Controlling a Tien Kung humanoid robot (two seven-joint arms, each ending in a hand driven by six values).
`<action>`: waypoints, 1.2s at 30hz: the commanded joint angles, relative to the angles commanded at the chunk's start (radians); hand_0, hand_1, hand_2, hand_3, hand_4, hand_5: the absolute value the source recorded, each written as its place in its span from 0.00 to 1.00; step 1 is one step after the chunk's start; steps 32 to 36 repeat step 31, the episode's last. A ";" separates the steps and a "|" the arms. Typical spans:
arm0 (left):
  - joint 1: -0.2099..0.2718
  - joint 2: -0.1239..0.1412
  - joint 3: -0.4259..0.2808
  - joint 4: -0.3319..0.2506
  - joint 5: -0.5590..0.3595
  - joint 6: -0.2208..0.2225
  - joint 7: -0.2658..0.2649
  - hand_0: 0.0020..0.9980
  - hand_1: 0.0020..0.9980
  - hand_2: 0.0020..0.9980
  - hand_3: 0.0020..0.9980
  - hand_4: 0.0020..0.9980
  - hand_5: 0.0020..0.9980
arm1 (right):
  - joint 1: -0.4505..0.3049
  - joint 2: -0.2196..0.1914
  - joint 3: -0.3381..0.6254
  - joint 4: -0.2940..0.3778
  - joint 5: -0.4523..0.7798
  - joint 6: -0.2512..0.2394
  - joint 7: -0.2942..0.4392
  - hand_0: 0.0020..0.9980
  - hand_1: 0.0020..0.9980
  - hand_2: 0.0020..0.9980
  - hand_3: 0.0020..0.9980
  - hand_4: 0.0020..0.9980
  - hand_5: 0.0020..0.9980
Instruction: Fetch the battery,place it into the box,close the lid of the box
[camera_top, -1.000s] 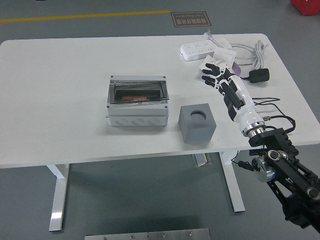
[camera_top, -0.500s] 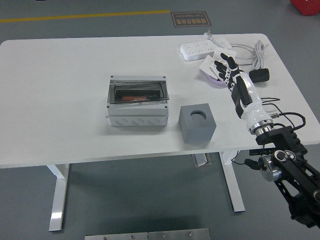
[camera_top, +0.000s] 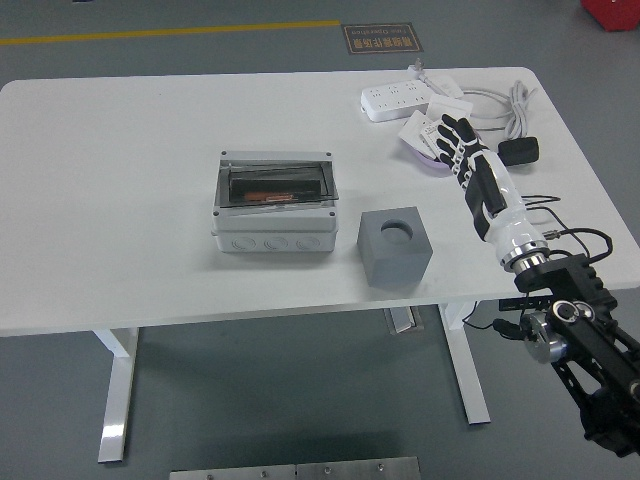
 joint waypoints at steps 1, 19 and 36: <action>0.002 0.000 -0.012 0.000 0.005 0.004 0.003 0.89 1.00 1.00 1.00 1.00 1.00 | -0.001 -0.001 0.002 0.001 0.001 -0.001 0.000 1.00 1.00 1.00 1.00 1.00 1.00; -0.005 0.000 -0.041 0.000 0.107 0.048 0.008 0.84 0.94 1.00 1.00 1.00 1.00 | -0.017 -0.001 0.042 0.000 0.006 -0.004 0.000 1.00 1.00 0.99 1.00 1.00 1.00; -0.005 -0.004 -0.102 0.000 0.190 0.045 0.052 0.85 0.90 0.96 1.00 1.00 1.00 | -0.023 0.002 0.039 -0.002 0.003 -0.001 -0.013 1.00 1.00 0.98 1.00 1.00 1.00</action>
